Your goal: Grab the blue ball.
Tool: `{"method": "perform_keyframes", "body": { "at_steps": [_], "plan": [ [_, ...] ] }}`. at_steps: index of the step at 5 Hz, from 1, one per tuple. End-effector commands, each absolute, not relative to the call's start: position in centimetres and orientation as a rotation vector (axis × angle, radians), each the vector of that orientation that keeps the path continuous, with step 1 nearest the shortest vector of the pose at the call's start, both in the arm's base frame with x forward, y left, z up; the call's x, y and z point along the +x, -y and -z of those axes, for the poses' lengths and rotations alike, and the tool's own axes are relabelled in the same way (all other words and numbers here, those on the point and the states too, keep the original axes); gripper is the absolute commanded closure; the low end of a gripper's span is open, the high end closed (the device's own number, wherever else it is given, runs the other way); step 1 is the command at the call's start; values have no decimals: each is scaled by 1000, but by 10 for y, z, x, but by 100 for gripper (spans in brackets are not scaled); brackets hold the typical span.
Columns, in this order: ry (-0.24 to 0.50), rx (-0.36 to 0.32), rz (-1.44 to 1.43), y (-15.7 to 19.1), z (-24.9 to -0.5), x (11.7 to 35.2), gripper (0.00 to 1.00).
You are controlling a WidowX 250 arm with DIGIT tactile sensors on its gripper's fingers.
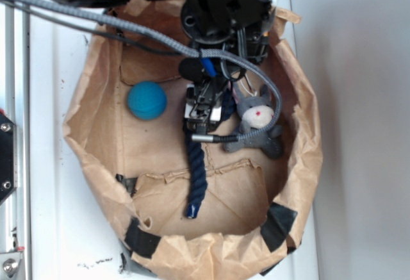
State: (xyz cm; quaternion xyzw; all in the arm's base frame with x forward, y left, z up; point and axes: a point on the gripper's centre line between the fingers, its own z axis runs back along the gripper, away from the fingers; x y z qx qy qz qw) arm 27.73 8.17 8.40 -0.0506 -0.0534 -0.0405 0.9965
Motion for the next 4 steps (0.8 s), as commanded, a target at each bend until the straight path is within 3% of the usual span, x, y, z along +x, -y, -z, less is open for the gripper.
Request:
{"method": "perform_keyframes", "body": {
  "at_steps": [1, 3, 4],
  "plan": [
    [199, -77, 167, -79, -75, 247, 0],
    [158, -82, 213, -75, -65, 229, 0],
    [166, -60, 204, -60, -42, 233, 0]
  ]
}}
